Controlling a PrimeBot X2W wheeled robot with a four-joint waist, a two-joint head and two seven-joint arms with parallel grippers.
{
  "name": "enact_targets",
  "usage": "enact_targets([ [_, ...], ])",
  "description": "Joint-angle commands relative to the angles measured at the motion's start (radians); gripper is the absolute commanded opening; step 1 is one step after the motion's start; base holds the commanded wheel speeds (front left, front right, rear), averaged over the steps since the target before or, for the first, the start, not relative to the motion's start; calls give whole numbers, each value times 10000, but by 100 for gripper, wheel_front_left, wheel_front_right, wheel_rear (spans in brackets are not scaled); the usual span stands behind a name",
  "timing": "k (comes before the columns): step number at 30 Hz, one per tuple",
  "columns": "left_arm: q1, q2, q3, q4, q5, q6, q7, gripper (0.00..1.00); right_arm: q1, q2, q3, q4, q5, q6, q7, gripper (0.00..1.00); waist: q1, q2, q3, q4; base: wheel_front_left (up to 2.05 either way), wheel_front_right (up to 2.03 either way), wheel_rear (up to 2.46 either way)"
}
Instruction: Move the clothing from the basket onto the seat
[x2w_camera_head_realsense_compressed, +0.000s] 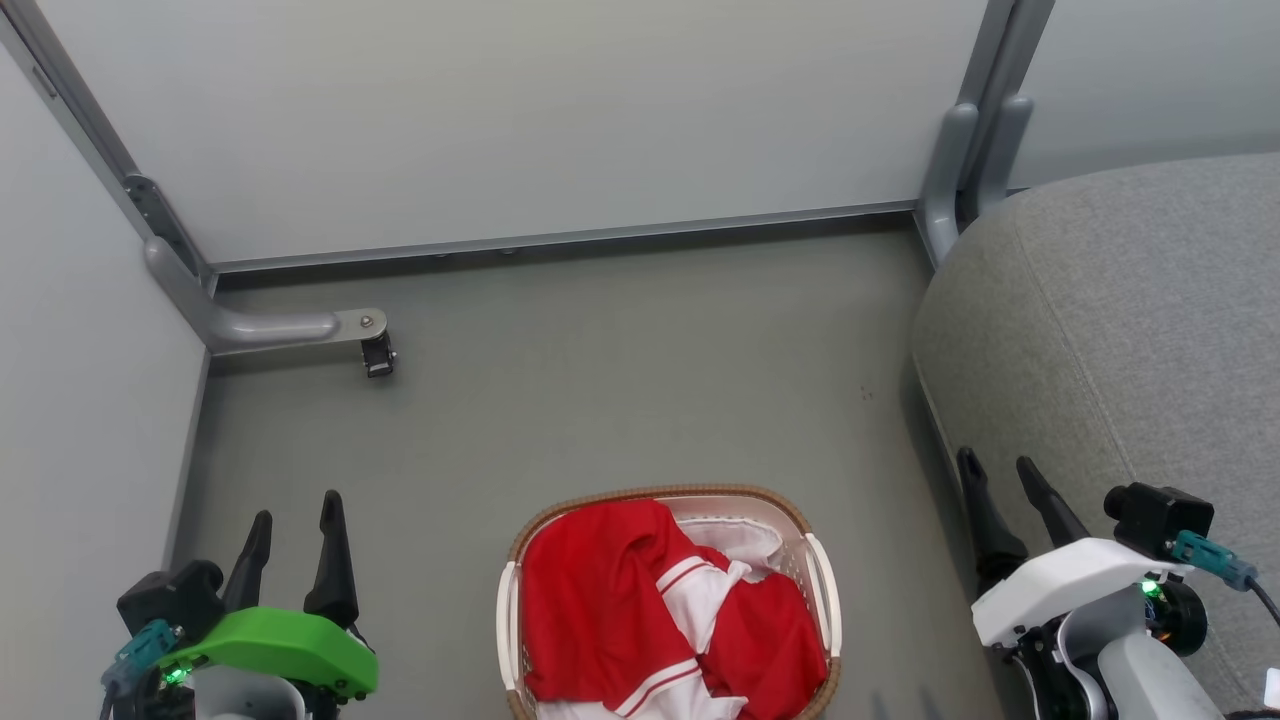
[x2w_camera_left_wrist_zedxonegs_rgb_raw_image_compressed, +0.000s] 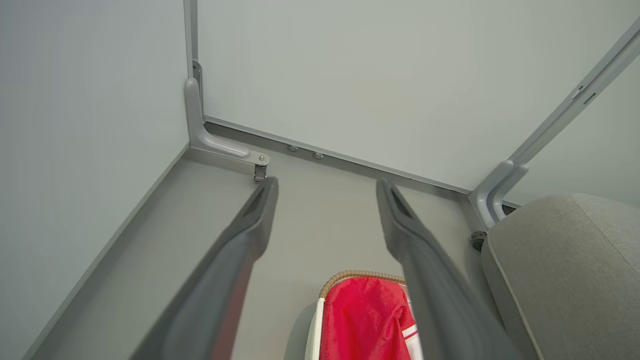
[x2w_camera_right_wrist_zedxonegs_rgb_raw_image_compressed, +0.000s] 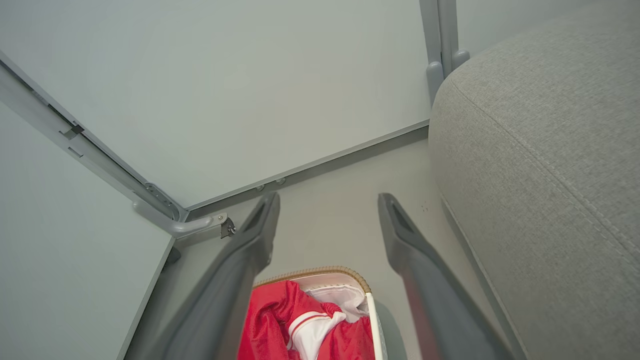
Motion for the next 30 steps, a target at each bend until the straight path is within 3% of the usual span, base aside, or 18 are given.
enact_targets([
  [1, 40, 111, -16, -39, 270, 48, -85, 100, -136, -94, 45, -21, -299, 3, -103, 100, 0, 0, -4, 1, 0, 0, 0],
  [30, 607, -348, 93, -269, 2734, -17, -735, 100, 210, 235, -21, 269, -2858, 2, -746, 100, 0, 0, -24, 11, 0, 0, 0],
])
